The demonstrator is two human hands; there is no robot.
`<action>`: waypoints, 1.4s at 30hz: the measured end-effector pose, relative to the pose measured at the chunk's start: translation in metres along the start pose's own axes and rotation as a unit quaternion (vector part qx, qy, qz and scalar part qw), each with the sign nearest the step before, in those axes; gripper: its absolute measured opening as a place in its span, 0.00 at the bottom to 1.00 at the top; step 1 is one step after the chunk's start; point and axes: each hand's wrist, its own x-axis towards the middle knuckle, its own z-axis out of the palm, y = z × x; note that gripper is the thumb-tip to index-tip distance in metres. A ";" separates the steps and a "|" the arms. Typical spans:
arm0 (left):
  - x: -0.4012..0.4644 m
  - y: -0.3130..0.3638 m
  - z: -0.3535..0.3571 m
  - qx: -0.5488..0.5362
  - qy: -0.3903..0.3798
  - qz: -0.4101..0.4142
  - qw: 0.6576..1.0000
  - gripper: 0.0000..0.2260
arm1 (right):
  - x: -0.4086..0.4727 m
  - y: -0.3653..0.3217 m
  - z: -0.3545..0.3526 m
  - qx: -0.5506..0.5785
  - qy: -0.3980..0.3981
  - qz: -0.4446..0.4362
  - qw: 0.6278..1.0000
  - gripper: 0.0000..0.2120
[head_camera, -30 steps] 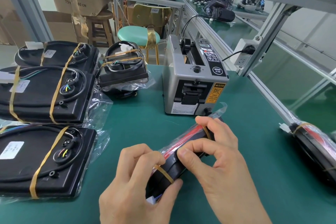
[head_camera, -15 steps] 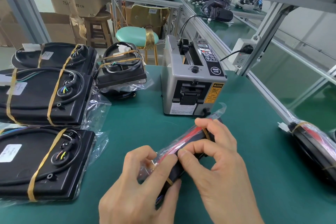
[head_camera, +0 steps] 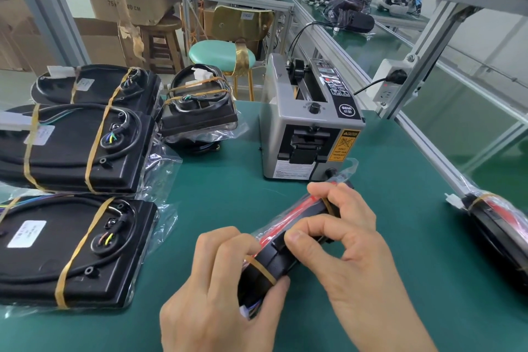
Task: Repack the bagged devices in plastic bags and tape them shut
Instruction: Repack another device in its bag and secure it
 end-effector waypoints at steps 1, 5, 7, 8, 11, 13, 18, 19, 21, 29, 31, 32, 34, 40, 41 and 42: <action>0.000 0.000 0.000 -0.002 0.000 0.001 1.000 0.16 | 0.000 0.000 0.000 -0.001 -0.001 0.001 1.000 0.04; -0.001 0.000 0.001 -0.013 -0.004 0.005 1.000 0.15 | 0.000 -0.001 0.000 -0.008 -0.006 -0.004 1.000 0.06; -0.001 0.000 0.001 -0.014 -0.006 0.000 1.000 0.15 | 0.000 -0.001 0.000 -0.016 -0.006 -0.005 1.000 0.07; -0.001 0.000 0.001 -0.012 -0.006 -0.001 1.000 0.15 | 0.000 -0.001 0.000 -0.019 -0.006 -0.004 1.000 0.07; -0.002 0.001 0.002 -0.009 -0.010 0.003 1.000 0.16 | -0.002 0.000 0.000 -0.023 -0.007 0.001 1.000 0.07; -0.003 0.001 0.002 -0.010 -0.017 0.008 1.000 0.17 | -0.003 -0.002 0.001 -0.030 -0.004 0.000 1.000 0.07; -0.004 0.002 0.001 0.003 -0.036 0.029 0.999 0.15 | -0.004 -0.002 0.005 -0.048 0.024 -0.013 0.998 0.06; -0.004 0.002 0.002 0.003 -0.037 0.031 0.999 0.14 | -0.004 -0.002 0.006 -0.053 0.031 -0.017 0.998 0.06; -0.004 0.002 0.002 0.006 -0.038 0.031 0.999 0.14 | -0.004 0.000 0.007 -0.046 0.054 -0.018 0.997 0.08; -0.004 0.002 0.002 0.012 -0.013 0.035 0.999 0.14 | -0.005 0.001 0.011 -0.052 0.087 -0.037 0.994 0.14; -0.003 -0.001 0.000 0.013 -0.008 0.042 0.999 0.12 | 0.001 0.004 0.007 -0.062 0.111 -0.038 0.991 0.12; -0.003 -0.002 -0.002 0.013 -0.010 0.045 0.999 0.11 | 0.004 0.005 0.003 -0.054 0.120 -0.026 0.991 0.10; -0.002 -0.005 -0.006 0.010 -0.020 0.049 0.999 0.09 | 0.007 0.006 -0.004 -0.050 0.114 -0.019 0.992 0.07; 0.012 -0.032 -0.034 0.030 -0.108 0.075 0.991 0.18 | 0.020 0.019 -0.021 -0.102 0.113 -0.077 0.985 0.10; 0.016 -0.040 -0.040 0.039 -0.123 0.081 0.988 0.18 | 0.027 0.023 -0.034 -0.073 0.093 -0.058 0.991 0.12; 0.020 -0.046 -0.046 0.050 -0.137 0.085 0.986 0.18 | 0.031 0.027 -0.044 -0.047 0.043 -0.031 0.998 0.17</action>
